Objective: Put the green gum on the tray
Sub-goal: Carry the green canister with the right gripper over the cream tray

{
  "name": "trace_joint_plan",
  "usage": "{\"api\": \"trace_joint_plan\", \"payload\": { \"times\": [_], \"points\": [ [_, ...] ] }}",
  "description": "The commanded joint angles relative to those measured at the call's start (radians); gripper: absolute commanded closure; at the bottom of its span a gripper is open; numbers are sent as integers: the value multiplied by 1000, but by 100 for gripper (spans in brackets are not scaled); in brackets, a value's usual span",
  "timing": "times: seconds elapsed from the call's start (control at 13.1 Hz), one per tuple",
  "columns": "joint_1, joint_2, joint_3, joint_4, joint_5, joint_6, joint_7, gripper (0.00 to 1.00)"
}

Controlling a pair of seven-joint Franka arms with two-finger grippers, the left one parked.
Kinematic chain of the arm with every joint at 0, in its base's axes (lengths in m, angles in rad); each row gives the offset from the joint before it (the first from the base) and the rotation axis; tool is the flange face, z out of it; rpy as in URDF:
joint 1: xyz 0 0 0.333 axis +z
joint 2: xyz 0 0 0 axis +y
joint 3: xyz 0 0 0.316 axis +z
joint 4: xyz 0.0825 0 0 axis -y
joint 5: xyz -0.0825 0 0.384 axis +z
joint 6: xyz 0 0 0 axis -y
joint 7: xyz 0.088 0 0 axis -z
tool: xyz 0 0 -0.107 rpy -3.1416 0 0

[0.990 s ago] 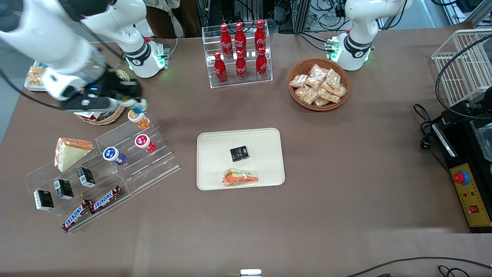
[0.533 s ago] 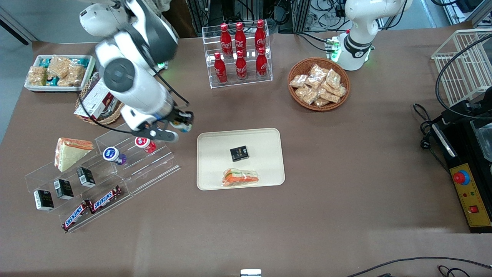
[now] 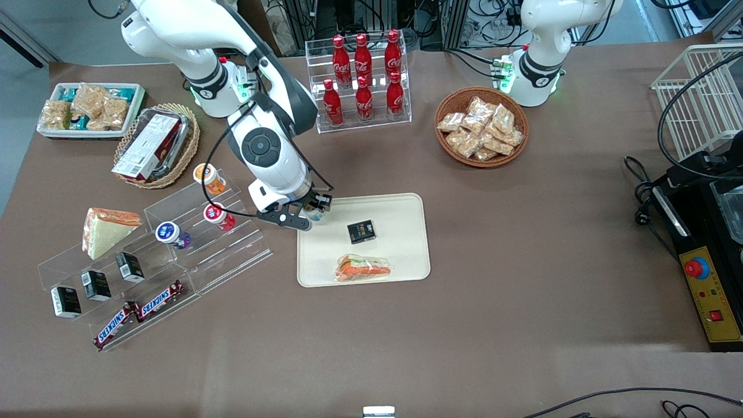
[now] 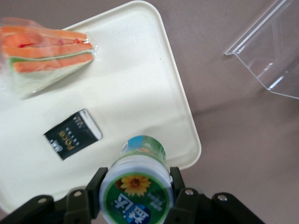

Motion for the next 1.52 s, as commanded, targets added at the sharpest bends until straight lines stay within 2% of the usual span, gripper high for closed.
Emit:
{"api": "trace_joint_plan", "payload": {
  "times": [0.0,0.38,0.46,0.53,0.61,1.22,1.45],
  "points": [
    [5,26,-12,-88,8,150,6,97],
    [5,72,-12,-139,6,262,1,96],
    [5,80,-12,-143,8,275,4,66],
    [4,81,-12,-144,8,276,7,21],
    [4,80,-12,-142,8,275,10,0],
    [2,61,-13,-133,8,247,0,0],
    [1,-38,-13,-72,6,49,-49,0]
  ]
}}
